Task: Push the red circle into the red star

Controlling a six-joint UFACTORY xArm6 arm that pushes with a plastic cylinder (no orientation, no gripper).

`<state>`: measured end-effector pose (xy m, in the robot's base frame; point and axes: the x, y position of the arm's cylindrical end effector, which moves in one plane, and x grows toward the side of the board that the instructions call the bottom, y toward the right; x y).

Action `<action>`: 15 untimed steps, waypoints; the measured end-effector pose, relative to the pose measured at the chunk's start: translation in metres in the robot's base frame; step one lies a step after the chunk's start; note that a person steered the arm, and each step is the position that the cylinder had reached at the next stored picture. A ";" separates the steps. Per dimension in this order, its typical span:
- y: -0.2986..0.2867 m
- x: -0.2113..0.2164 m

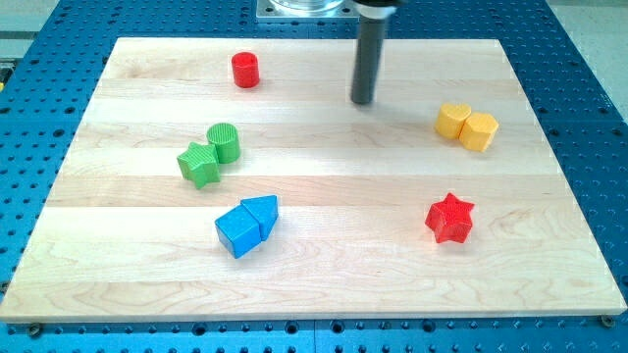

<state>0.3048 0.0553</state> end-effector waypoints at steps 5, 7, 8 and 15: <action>-0.148 -0.011; -0.191 -0.004; -0.131 0.022; -0.014 0.162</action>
<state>0.4666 0.0411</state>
